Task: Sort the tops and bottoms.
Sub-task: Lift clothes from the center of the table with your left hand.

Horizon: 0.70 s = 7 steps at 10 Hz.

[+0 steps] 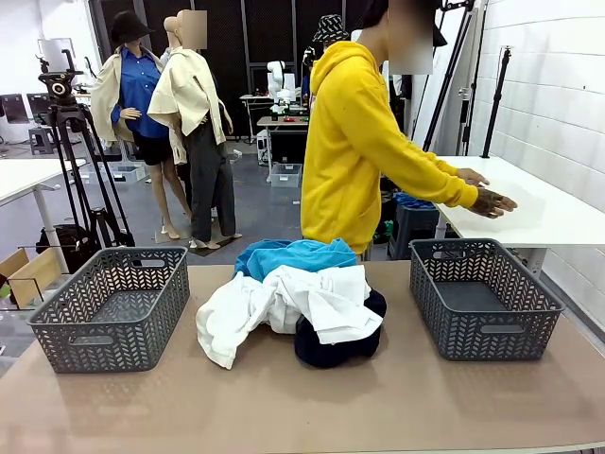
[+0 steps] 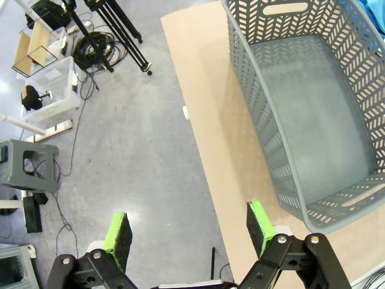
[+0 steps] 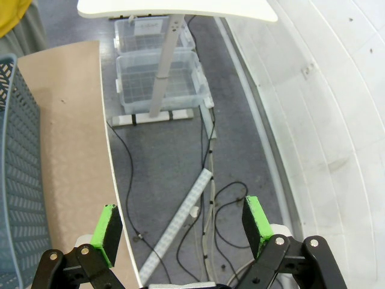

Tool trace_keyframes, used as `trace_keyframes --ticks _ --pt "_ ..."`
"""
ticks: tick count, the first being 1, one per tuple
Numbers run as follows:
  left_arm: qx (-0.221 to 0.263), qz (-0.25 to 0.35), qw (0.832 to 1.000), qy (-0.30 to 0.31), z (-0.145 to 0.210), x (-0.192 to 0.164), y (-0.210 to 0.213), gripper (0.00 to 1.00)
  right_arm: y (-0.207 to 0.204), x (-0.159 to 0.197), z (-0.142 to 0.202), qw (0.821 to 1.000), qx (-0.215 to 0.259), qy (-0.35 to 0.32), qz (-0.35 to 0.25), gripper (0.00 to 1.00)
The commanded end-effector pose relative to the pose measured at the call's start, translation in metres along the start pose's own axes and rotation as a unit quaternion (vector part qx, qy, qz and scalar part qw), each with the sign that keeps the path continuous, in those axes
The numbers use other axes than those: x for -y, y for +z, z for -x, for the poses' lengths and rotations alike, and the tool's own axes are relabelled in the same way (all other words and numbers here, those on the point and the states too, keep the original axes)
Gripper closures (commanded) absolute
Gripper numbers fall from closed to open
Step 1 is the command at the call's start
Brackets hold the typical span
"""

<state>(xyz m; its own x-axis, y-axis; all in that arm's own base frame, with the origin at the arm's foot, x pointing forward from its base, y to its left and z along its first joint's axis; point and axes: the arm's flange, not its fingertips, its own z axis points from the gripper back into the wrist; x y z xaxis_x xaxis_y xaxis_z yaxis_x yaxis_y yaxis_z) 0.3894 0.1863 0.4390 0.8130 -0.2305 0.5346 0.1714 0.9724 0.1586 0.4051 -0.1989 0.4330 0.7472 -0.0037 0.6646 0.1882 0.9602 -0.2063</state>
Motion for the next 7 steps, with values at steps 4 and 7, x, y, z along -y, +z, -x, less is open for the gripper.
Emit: trace_keyframes --ticks 4,7 --pt "0.004 -0.001 1.000 0.003 0.0012 -0.0025 -0.0025 0.00 0.0003 0.0001 0.0001 1.000 -0.001 0.006 -0.001 0.00" --pt "0.004 -0.001 1.000 0.003 0.0012 -0.0025 -0.0025 0.00 0.0003 0.0001 0.0001 1.000 -0.001 0.006 -0.001 0.00"
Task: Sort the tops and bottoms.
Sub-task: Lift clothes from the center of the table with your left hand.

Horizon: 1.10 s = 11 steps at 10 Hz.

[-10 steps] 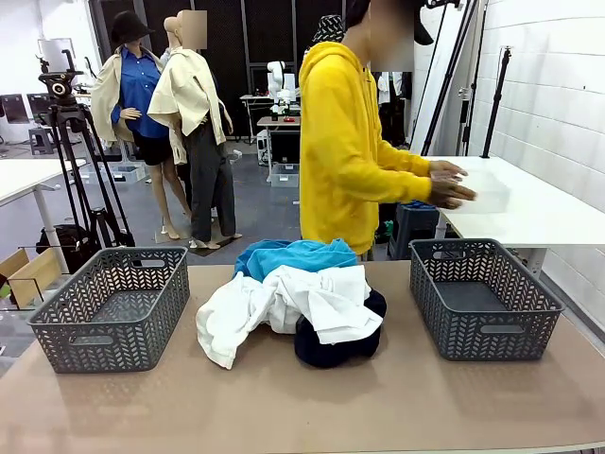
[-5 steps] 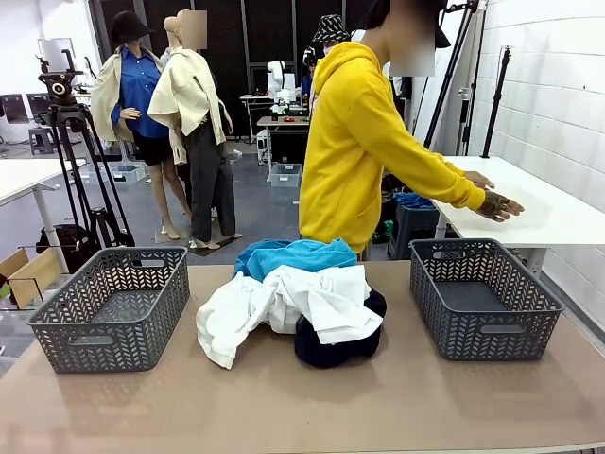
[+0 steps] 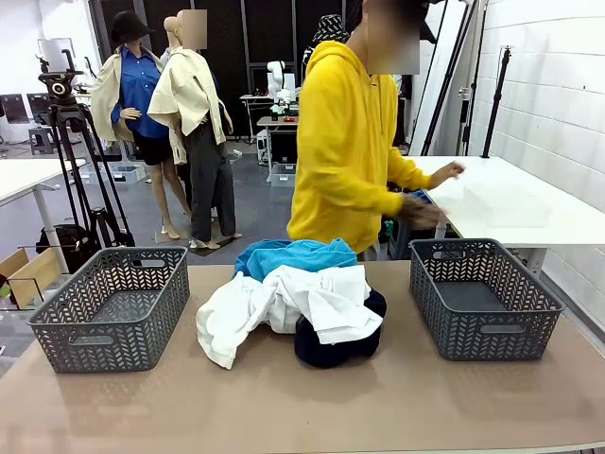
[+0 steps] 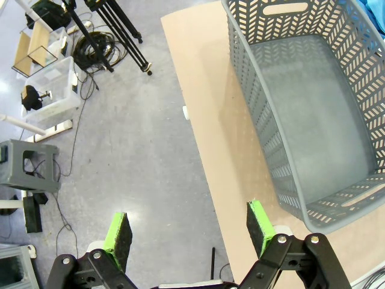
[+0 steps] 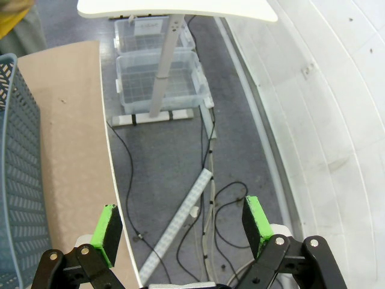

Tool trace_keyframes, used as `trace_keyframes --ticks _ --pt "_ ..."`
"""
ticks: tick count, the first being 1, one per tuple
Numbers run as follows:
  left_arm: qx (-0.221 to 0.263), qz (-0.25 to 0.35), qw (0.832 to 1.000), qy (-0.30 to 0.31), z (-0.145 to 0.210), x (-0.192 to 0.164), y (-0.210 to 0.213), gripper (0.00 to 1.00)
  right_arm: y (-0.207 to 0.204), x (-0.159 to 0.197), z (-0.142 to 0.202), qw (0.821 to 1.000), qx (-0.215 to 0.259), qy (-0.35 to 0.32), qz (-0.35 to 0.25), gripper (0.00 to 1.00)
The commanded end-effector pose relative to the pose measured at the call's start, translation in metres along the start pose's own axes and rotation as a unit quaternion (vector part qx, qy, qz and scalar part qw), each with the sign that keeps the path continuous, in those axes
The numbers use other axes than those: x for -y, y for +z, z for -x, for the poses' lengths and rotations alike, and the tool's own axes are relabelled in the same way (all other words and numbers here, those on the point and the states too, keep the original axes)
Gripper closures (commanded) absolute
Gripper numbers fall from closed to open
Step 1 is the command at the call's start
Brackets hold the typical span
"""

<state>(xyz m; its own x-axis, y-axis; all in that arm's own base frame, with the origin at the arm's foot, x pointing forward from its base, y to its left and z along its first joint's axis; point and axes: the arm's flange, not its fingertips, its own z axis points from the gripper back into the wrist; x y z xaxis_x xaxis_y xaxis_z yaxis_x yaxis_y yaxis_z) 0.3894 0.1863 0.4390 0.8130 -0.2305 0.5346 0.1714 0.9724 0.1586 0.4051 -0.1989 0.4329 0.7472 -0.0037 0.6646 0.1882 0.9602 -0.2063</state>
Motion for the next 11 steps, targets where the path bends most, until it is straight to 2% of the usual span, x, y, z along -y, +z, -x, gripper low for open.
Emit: trace_keyframes --ticks 1,9,10,11 --pt "0.004 -0.001 1.000 0.003 0.001 -0.003 -0.003 0.00 0.000 0.000 0.000 1.000 -0.001 0.006 -0.001 0.00" --pt "0.000 0.000 1.000 0.000 0.000 0.000 0.000 0.00 0.000 0.000 0.000 1.000 -0.001 0.006 -0.001 0.00" --pt "0.008 -0.003 1.000 -0.004 -0.015 0.004 0.008 0.00 0.000 0.000 0.000 1.000 -0.001 0.006 -0.001 0.00" --pt "0.027 0.025 0.999 -0.032 -0.034 0.010 0.019 0.00 0.000 0.000 0.000 1.000 -0.001 0.006 -0.001 0.00"
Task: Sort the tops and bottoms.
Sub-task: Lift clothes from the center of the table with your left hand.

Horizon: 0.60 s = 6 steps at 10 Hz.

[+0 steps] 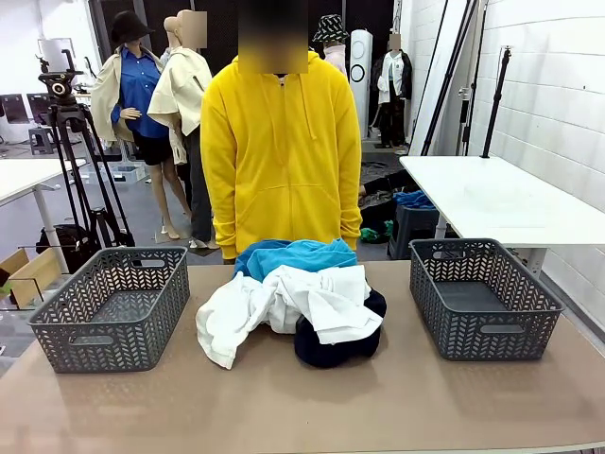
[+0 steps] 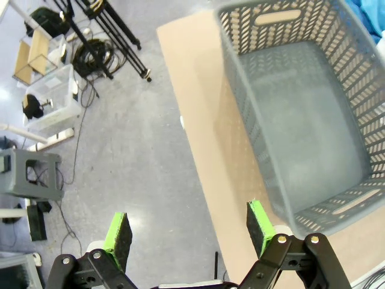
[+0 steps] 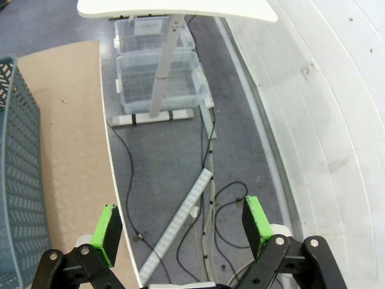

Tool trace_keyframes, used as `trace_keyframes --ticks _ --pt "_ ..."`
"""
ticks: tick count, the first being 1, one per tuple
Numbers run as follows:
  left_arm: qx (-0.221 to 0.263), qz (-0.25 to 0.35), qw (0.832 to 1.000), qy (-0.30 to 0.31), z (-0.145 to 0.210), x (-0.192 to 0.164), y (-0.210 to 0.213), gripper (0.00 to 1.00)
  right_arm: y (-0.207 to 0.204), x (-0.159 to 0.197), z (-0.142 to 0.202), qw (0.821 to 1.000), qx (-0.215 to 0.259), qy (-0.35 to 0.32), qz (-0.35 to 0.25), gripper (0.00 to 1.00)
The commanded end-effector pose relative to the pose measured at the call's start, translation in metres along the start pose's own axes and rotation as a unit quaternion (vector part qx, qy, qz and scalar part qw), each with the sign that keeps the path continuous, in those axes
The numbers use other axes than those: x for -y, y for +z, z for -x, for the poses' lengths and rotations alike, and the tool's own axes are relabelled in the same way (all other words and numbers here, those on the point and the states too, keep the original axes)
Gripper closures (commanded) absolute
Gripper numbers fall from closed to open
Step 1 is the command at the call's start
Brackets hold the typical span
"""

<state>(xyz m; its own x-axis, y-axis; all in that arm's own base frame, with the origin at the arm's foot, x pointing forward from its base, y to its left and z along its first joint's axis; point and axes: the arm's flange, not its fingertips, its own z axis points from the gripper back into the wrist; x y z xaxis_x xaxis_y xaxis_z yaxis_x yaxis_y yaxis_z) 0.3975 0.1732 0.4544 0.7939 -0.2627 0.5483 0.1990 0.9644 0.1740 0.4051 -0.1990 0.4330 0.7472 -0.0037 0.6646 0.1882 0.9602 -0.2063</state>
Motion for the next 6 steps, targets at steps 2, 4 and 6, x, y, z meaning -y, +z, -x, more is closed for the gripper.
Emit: trace_keyframes --ticks 2,4,6 --pt "0.073 0.029 0.994 -0.082 -0.068 0.023 0.040 0.00 0.000 0.000 0.000 1.000 -0.001 0.006 -0.001 0.00" --pt "0.128 0.069 0.979 -0.146 -0.105 0.054 0.065 0.00 0.000 0.000 0.000 1.000 -0.001 0.006 -0.001 0.00" --pt "0.151 0.159 0.953 -0.209 -0.138 0.101 0.067 0.00 0.000 0.000 0.000 1.000 -0.001 0.006 -0.001 0.00"
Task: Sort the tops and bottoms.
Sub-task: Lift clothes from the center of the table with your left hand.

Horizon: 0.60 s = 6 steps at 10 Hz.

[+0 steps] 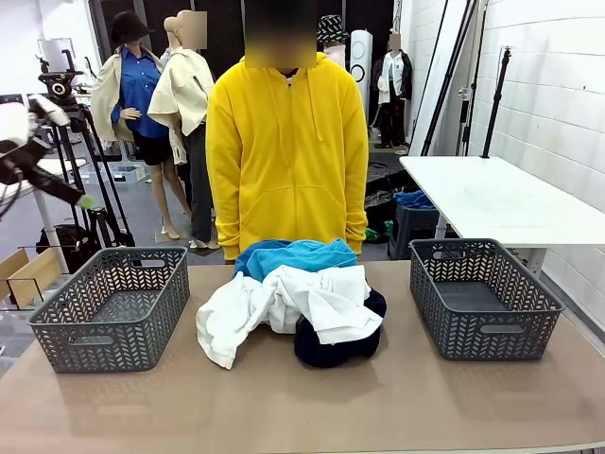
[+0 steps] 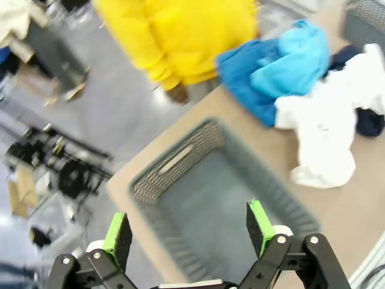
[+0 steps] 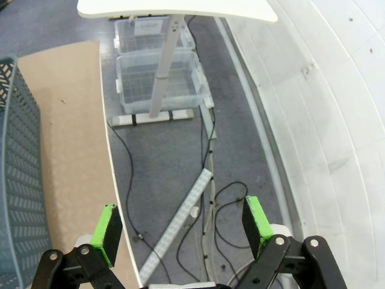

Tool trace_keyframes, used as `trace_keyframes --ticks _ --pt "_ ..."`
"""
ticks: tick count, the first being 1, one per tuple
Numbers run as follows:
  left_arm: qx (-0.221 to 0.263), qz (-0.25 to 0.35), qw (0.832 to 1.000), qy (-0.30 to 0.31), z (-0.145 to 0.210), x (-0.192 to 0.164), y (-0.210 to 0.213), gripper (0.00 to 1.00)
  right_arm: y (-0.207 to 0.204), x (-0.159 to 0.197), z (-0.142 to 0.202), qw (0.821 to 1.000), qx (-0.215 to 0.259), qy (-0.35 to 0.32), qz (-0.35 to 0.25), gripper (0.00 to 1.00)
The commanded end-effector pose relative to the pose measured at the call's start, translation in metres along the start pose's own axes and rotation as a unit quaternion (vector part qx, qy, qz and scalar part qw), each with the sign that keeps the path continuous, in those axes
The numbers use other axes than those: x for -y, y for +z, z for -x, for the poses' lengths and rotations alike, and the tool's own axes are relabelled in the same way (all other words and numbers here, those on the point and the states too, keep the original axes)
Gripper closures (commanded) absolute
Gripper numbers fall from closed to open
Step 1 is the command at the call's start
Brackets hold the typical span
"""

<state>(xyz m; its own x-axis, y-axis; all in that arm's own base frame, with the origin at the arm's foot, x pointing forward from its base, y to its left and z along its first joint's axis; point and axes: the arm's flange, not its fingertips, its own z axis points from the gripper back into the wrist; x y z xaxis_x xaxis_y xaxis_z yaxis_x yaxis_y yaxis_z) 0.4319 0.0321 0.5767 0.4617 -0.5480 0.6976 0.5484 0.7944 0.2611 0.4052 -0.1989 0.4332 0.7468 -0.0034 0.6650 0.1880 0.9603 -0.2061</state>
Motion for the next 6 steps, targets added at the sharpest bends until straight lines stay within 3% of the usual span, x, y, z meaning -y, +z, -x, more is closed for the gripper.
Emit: trace_keyframes --ticks 1,4,6 --pt "-0.010 0.115 0.992 -0.045 -0.019 0.013 -0.042 0.00 0.000 0.000 0.000 1.000 -0.002 0.006 -0.001 0.00" --pt "-0.068 0.179 0.978 -0.088 -0.055 0.089 -0.110 0.00 0.000 0.000 0.000 1.000 -0.002 0.006 -0.001 0.00" --pt "-0.091 0.177 0.975 -0.104 -0.057 0.125 -0.156 0.00 0.000 0.000 0.000 1.000 -0.002 0.006 -0.001 0.00"
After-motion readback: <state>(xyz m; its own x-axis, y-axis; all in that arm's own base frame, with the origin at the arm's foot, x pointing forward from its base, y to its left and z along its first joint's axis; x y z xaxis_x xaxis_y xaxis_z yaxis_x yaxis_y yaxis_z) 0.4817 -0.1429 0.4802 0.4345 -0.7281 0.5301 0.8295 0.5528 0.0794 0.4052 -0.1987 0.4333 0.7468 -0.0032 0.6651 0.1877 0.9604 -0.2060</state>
